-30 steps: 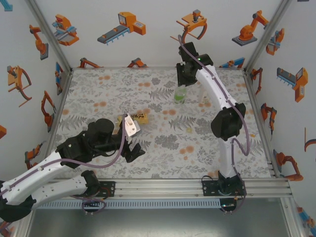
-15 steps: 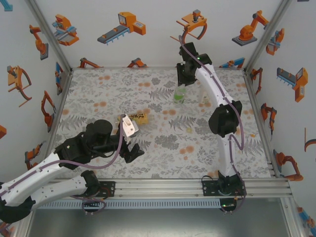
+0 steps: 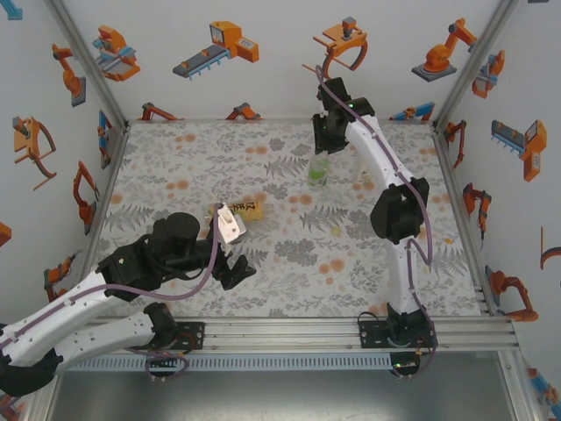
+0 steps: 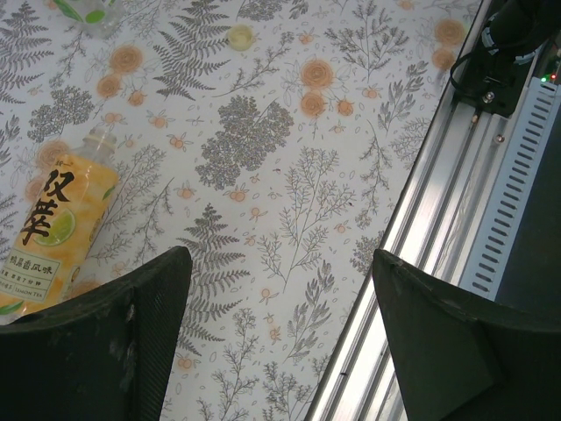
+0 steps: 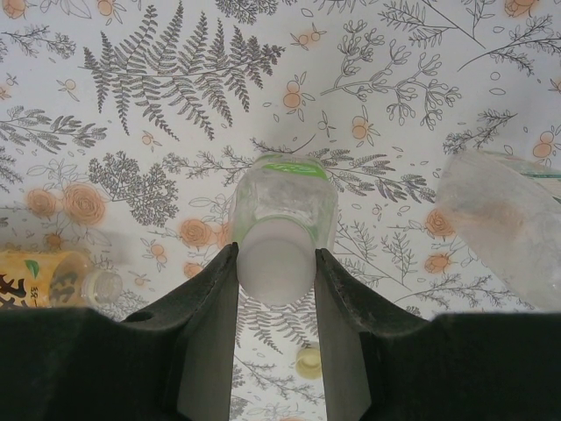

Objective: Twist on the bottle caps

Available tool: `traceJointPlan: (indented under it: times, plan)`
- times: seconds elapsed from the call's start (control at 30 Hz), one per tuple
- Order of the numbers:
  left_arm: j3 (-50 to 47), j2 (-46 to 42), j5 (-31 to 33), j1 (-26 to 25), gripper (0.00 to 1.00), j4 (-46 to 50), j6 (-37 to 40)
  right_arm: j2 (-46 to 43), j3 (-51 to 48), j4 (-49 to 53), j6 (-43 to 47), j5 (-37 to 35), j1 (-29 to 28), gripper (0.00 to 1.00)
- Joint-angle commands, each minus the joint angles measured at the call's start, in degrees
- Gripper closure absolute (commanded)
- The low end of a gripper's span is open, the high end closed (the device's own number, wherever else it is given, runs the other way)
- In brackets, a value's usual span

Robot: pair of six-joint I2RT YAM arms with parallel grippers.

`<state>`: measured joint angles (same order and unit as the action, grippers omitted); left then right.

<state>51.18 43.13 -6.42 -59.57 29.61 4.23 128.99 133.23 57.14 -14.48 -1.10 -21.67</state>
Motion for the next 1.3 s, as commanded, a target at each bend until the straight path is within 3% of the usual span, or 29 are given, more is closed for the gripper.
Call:
traceJointPlan:
  times: [0.0,0.47,0.83,0.97,1.27]
  plan:
    - [-0.5,-0.4,0.2,0.2,0.23,0.6,0.1,-0.3,-0.8,1.1,0.4,-0.4,-0.1,0.65]
    - [-0.6,-1.3,1.6,0.3,0.23,2.2,0.3,0.0,4.4,2.8,0.9,-0.2,-0.2,0.51]
    - [-0.3,1.0,4.0,2.2,0.21,3.6,0.4,-3.9,6.6,6.1,1.8,-0.3,-0.2,0.49]
    - [1.2,4.2,1.2,6.3,0.19,5.0,2.6,-7.6,4.3,7.1,1.8,0.0,-0.2,0.49]
    - [5.7,17.0,-14.0,23.0,0.18,4.9,12.7,-21.4,-10.7,5.5,0.4,0.4,-1.3,0.49]
